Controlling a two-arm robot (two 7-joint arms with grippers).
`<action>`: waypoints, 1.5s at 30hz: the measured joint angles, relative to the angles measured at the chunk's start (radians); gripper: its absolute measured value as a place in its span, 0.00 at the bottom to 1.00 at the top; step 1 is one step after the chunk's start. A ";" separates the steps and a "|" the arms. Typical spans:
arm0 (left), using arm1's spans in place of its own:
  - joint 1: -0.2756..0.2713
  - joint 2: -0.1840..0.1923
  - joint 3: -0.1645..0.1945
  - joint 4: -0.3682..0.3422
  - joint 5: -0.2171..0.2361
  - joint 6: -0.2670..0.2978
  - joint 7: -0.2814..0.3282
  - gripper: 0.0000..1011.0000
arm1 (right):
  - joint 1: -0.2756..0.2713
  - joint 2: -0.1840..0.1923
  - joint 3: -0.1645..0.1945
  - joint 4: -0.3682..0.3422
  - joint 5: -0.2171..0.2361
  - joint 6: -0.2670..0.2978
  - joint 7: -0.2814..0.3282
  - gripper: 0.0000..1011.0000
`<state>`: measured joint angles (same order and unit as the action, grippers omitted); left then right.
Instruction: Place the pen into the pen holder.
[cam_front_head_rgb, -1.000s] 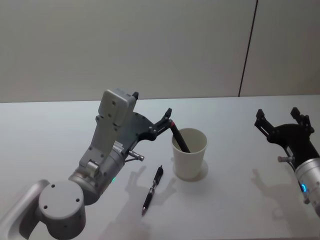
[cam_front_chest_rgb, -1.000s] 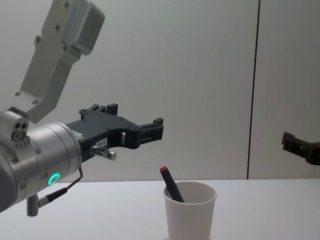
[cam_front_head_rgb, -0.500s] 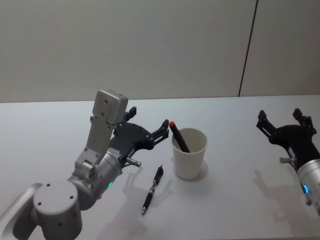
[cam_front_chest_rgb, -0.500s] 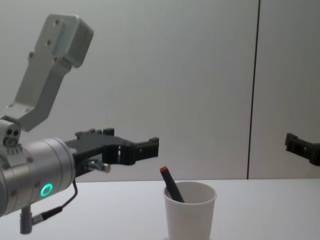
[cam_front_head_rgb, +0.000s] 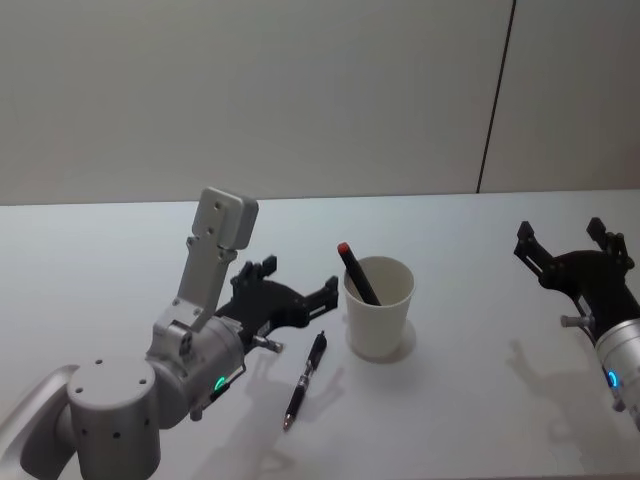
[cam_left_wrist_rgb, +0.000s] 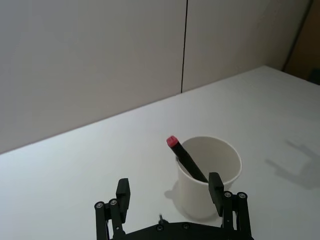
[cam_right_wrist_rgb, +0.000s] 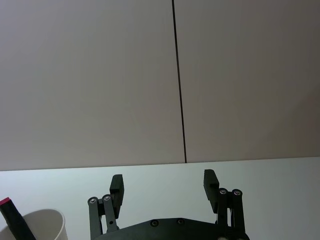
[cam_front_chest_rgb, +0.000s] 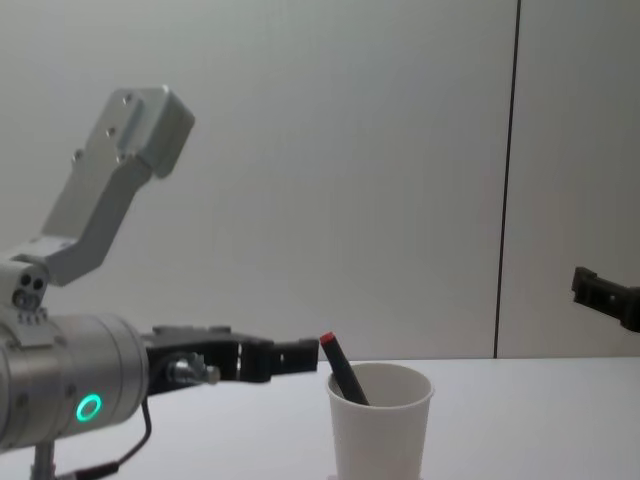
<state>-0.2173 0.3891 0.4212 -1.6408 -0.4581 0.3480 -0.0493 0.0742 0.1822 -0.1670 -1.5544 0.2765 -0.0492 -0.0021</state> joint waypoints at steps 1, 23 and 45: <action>0.000 0.000 0.000 0.000 -0.004 0.010 0.000 0.99 | 0.000 0.000 0.000 0.000 0.000 0.000 0.000 0.99; 0.018 -0.029 0.019 0.028 -0.083 0.226 0.052 0.99 | -0.001 0.001 0.000 -0.002 0.000 0.001 -0.001 0.99; 0.000 -0.044 0.051 0.044 0.048 0.422 0.057 0.99 | -0.001 0.001 0.000 -0.002 0.000 0.001 -0.001 0.99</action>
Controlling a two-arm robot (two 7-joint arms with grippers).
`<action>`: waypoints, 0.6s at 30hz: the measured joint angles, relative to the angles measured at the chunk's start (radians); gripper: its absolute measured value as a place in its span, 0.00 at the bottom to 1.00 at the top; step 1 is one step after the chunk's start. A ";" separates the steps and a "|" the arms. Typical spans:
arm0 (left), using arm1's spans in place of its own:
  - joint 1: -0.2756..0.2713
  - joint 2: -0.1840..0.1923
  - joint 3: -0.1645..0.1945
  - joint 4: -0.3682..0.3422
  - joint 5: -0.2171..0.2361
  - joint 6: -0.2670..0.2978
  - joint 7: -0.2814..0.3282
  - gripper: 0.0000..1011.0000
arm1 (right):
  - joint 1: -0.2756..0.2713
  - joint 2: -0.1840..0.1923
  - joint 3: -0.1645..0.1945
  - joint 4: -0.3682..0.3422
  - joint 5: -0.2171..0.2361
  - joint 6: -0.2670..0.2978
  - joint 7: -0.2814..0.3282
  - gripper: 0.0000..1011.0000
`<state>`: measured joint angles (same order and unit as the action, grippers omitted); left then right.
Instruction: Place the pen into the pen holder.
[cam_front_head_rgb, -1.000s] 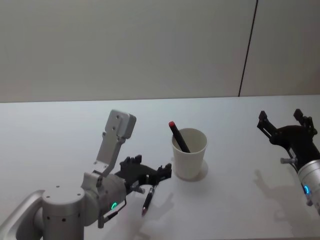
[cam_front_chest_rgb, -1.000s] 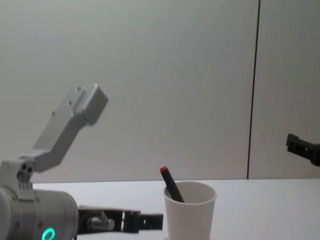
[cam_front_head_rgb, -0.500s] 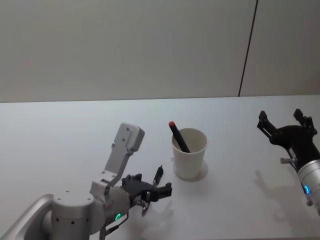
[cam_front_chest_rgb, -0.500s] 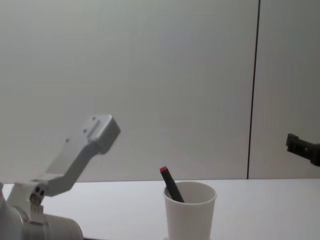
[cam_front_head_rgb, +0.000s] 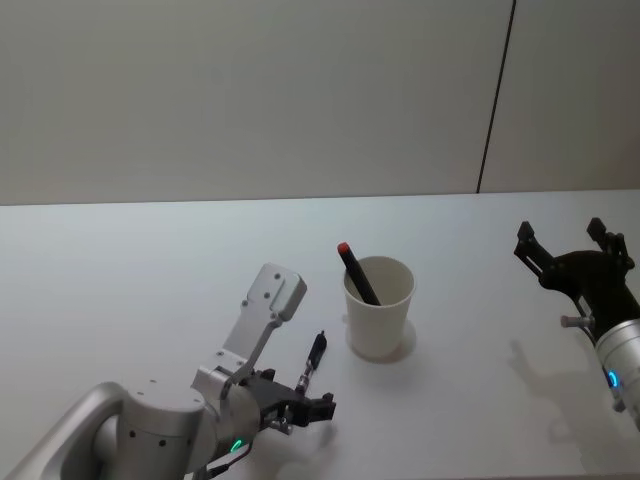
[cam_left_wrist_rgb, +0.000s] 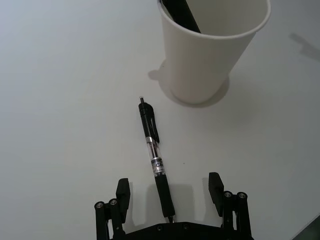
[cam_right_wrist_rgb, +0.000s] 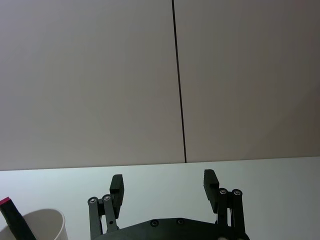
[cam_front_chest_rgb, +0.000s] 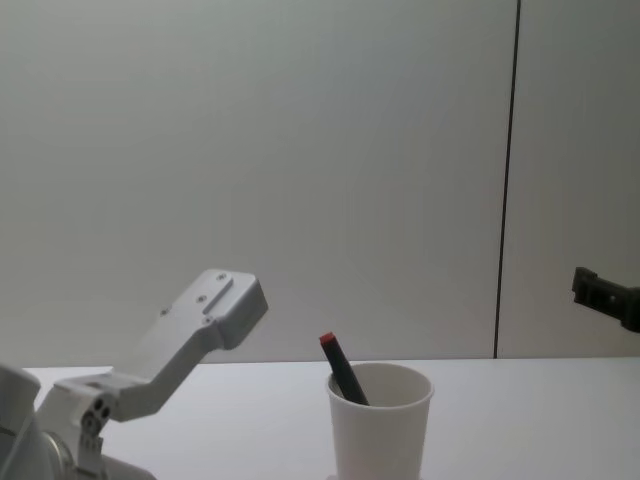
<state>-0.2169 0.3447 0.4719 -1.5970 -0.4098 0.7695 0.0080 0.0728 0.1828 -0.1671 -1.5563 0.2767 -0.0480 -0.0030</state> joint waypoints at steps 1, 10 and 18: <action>-0.001 0.000 0.001 0.001 0.004 0.003 -0.001 0.99 | 0.000 0.000 0.000 0.000 0.000 0.000 0.000 0.99; -0.001 -0.002 0.005 0.006 0.040 0.021 -0.005 0.95 | 0.000 0.000 0.000 0.000 0.000 0.000 0.000 0.99; -0.001 -0.009 0.008 0.017 0.065 0.019 -0.005 0.72 | 0.000 0.000 0.000 0.000 0.000 0.000 0.000 0.99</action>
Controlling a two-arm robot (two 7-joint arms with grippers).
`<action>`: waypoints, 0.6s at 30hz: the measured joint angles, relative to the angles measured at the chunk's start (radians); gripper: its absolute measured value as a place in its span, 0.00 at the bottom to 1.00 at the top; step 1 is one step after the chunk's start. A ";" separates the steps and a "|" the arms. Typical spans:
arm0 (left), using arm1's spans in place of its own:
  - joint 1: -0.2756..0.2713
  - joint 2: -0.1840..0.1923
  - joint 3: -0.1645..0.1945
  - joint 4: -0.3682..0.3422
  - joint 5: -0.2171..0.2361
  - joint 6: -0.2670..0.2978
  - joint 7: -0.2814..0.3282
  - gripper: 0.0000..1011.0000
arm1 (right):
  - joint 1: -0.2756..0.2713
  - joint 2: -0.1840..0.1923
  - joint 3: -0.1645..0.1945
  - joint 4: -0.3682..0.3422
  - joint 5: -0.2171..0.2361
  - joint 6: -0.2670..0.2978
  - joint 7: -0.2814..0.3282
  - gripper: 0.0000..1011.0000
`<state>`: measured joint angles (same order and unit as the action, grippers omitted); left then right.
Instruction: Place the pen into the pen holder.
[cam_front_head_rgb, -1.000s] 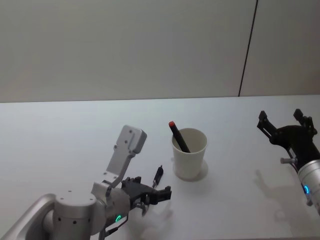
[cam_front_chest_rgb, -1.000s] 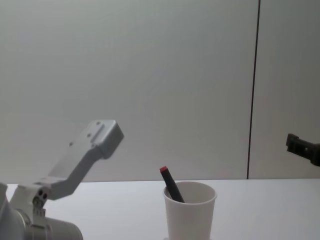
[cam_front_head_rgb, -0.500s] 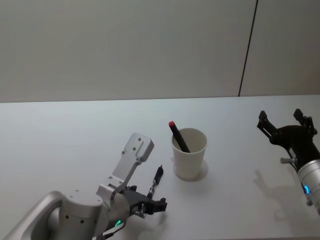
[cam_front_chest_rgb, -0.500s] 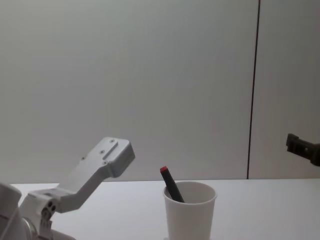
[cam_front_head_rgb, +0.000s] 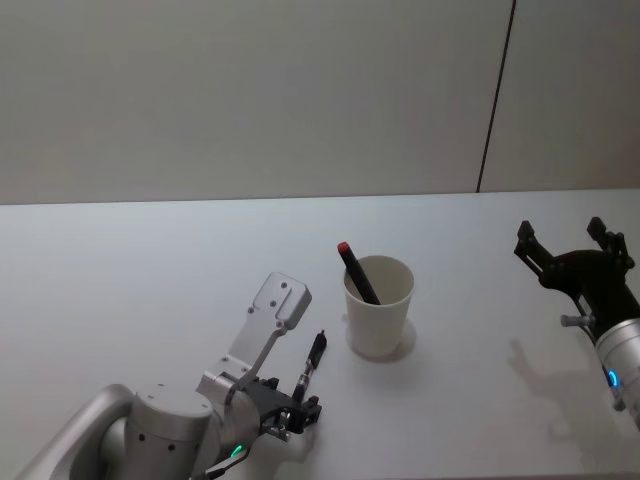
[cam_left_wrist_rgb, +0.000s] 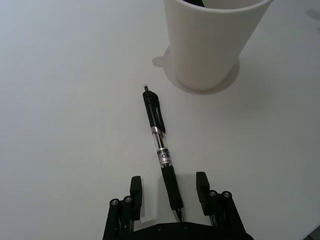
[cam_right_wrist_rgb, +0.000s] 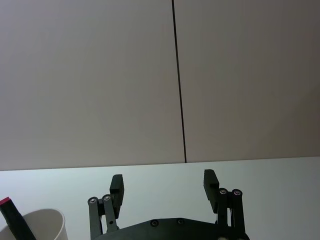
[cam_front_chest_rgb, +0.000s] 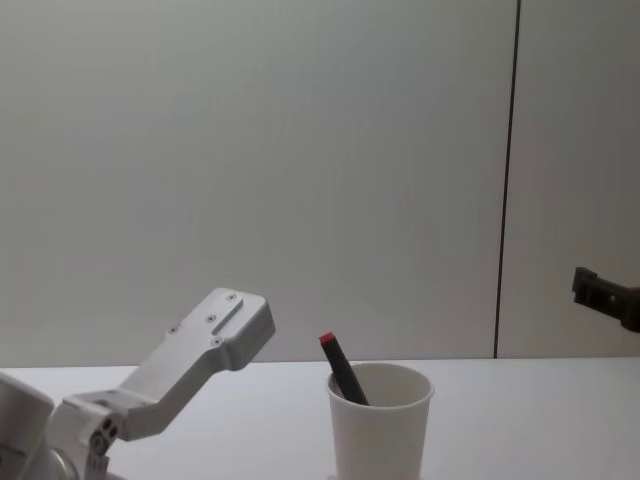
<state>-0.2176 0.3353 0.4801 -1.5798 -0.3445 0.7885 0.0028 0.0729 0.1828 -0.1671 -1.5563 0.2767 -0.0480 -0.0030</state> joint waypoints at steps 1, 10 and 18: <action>0.000 -0.001 0.000 0.001 0.002 -0.001 0.000 0.68 | 0.000 0.000 0.000 0.000 0.000 0.000 0.000 0.99; -0.004 -0.012 0.004 0.027 0.026 -0.006 -0.007 0.40 | 0.000 0.000 0.000 0.000 0.000 0.000 0.000 0.99; -0.009 -0.021 0.007 0.045 0.047 -0.007 -0.013 0.18 | 0.000 0.000 0.000 0.000 0.000 0.000 0.000 0.99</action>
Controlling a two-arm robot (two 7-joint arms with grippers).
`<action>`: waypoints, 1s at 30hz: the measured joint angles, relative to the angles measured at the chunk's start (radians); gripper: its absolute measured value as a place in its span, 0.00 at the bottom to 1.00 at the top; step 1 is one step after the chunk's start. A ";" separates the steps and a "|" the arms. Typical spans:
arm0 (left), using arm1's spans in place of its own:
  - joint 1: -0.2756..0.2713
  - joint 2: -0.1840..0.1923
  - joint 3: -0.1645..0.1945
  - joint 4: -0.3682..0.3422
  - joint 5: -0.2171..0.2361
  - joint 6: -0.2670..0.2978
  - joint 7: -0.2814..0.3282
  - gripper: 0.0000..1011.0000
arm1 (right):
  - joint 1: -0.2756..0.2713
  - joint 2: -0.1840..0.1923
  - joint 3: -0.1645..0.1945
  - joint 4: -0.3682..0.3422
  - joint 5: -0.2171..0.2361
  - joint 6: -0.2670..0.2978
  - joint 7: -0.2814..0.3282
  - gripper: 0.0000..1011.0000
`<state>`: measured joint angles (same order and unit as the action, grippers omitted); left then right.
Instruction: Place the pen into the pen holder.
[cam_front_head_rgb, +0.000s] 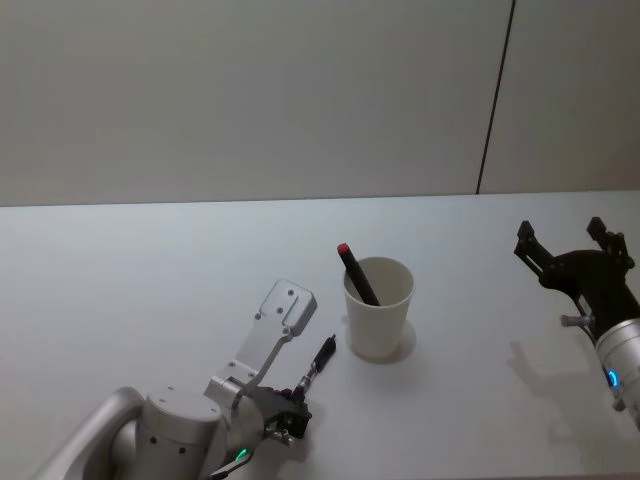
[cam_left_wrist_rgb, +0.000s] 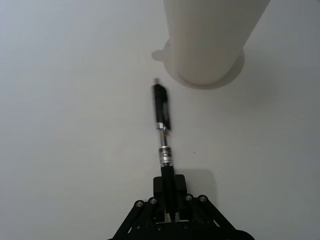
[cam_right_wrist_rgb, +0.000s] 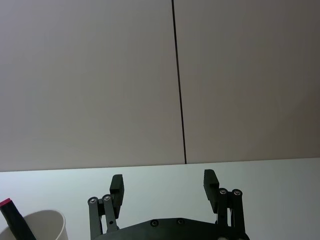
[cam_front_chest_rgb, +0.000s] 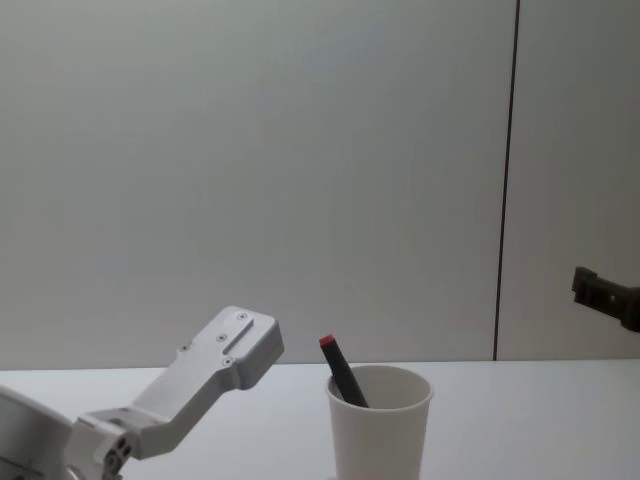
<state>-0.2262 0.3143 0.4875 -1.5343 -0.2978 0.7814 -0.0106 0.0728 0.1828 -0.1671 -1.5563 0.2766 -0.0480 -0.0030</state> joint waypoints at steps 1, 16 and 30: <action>-0.001 -0.001 0.000 0.002 0.003 0.001 -0.001 0.14 | 0.000 0.000 0.000 0.000 0.000 0.000 0.000 0.99; 0.004 -0.008 -0.003 -0.004 0.024 0.014 0.010 0.12 | 0.000 0.000 0.000 0.000 0.000 0.000 0.000 0.99; 0.038 0.014 -0.034 -0.119 0.037 0.006 0.118 0.12 | 0.000 0.000 0.000 0.000 0.000 0.000 0.000 0.99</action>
<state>-0.1886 0.3287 0.4538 -1.6533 -0.2608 0.7872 0.1078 0.0728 0.1828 -0.1672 -1.5563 0.2766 -0.0480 -0.0029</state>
